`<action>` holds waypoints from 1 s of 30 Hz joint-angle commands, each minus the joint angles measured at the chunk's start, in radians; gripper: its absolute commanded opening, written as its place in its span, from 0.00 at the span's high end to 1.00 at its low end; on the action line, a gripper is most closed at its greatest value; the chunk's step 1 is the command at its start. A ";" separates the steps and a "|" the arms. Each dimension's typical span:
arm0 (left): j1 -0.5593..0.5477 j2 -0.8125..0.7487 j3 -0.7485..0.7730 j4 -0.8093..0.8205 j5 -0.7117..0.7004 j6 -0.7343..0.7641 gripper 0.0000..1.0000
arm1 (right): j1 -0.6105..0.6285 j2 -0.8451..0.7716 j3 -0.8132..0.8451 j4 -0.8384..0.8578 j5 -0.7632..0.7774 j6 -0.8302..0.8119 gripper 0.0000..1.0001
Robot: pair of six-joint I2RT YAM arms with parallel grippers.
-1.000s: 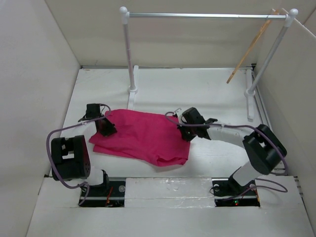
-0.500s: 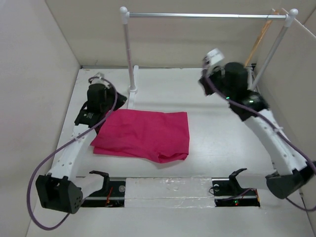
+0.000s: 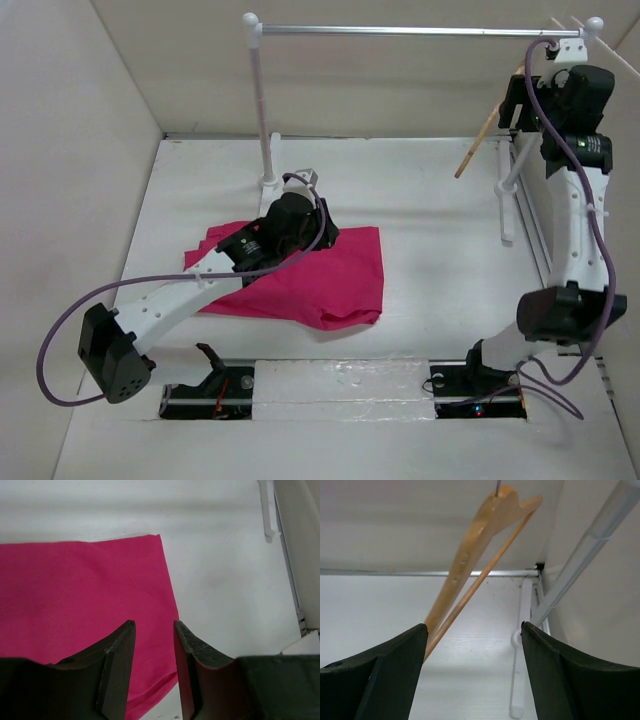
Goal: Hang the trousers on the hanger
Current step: Grab a hanger with the right arm
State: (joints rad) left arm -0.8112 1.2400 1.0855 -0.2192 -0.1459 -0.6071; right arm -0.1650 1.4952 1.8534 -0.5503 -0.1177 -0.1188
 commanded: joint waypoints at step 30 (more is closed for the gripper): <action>-0.034 0.016 -0.095 0.001 -0.029 -0.023 0.67 | -0.079 -0.110 -0.349 0.472 -0.467 0.289 0.21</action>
State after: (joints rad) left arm -0.8387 1.2678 0.9993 -0.2287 -0.1665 -0.6292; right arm -0.2295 1.4254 1.5188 -0.1761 -0.5499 0.1551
